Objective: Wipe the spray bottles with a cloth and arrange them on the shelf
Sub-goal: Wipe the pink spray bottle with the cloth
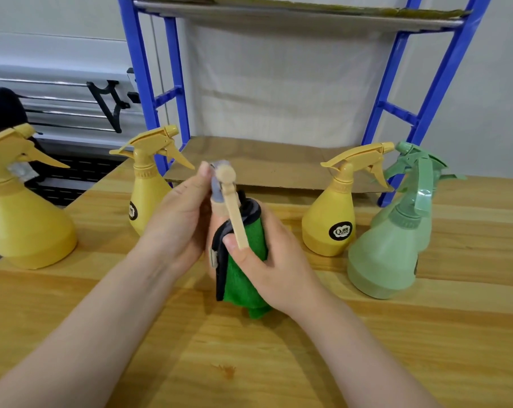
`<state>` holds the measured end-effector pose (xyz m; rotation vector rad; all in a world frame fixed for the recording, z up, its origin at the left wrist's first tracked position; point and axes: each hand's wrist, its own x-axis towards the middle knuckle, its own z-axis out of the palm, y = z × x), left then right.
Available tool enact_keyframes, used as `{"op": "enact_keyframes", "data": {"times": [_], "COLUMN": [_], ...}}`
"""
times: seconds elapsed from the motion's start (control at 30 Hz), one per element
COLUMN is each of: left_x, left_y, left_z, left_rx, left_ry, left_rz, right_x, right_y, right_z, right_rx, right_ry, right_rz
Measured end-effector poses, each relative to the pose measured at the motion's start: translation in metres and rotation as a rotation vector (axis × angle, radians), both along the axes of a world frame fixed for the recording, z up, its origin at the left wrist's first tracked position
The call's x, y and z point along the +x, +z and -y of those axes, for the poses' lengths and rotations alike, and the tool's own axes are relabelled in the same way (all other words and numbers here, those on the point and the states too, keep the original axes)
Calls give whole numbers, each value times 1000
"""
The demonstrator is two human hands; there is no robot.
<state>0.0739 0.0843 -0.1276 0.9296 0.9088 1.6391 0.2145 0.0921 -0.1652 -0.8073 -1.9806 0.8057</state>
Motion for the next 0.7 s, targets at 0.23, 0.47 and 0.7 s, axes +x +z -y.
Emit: {"op": "enact_keyframes", "data": {"times": [0.23, 0.47, 0.7], "left_x": [13, 14, 27], "left_y": [-3, -5, -19], "left_z": [6, 10, 10], "left_rx": [15, 98, 264], "left_ry": [-20, -29, -119], "left_rz": [-95, -212, -332], "right_x": [4, 1, 8], "right_y": [12, 16, 11], "right_z": [2, 2, -4], "right_rx": [-60, -30, 182], "right_ry": [-1, -109, -372], "right_rz": [-39, -166, -144]}}
